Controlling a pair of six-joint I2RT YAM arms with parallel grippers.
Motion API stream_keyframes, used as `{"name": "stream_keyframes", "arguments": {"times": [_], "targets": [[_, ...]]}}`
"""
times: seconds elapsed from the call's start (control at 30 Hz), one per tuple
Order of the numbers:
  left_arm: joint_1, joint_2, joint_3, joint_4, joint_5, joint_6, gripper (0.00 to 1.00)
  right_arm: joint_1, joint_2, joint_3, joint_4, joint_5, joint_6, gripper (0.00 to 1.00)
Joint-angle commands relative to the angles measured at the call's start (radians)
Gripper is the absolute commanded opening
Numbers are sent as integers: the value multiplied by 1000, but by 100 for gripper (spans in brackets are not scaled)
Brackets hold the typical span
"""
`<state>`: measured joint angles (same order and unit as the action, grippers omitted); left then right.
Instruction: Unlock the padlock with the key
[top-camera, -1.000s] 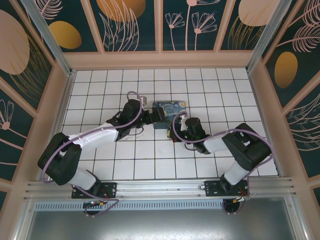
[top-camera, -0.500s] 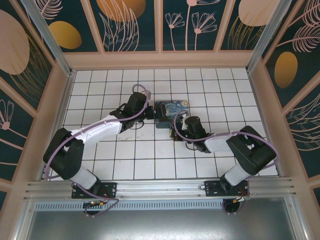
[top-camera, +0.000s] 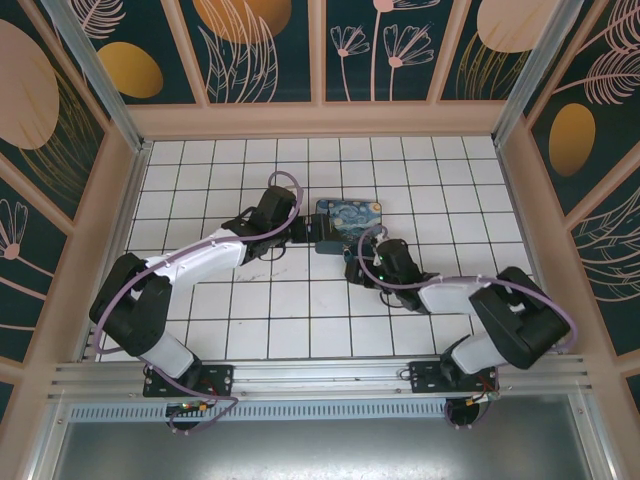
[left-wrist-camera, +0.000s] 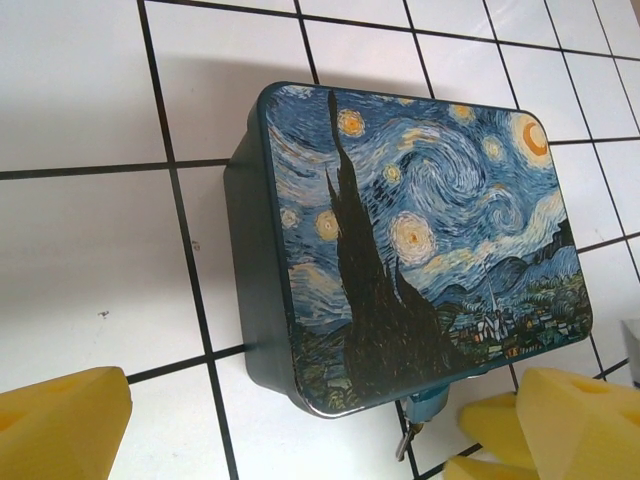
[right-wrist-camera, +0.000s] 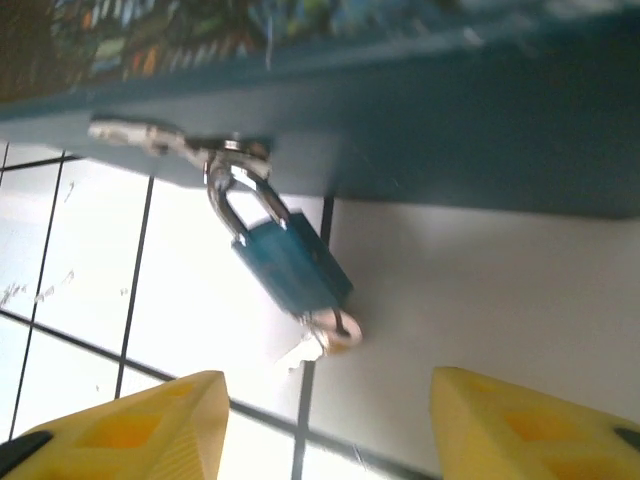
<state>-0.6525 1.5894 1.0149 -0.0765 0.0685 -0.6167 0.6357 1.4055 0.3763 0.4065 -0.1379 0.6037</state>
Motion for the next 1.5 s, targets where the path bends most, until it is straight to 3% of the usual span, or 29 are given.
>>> {"name": "stream_keyframes", "arguments": {"times": [0.0,0.2,0.47,0.83,1.2,1.47], "targets": [[7,0,33,-34,-17,33,98,-4,-111,-54,-7,45,40,60],[6,40,121,-116,-83,93,99,-26,-199,-74,16,32,56,63],[6,66,195,-188,-150,154,99,-83,-41,48,49,-26,11,63],[6,47,156,-156,-167,165,99,-220,172,315,1,-178,-99,58],[7,92,221,-125,-183,198,98,-216,131,75,216,-218,-24,55],[7,104,247,-98,-108,176,98,-217,259,97,330,-257,-4,56]]}}
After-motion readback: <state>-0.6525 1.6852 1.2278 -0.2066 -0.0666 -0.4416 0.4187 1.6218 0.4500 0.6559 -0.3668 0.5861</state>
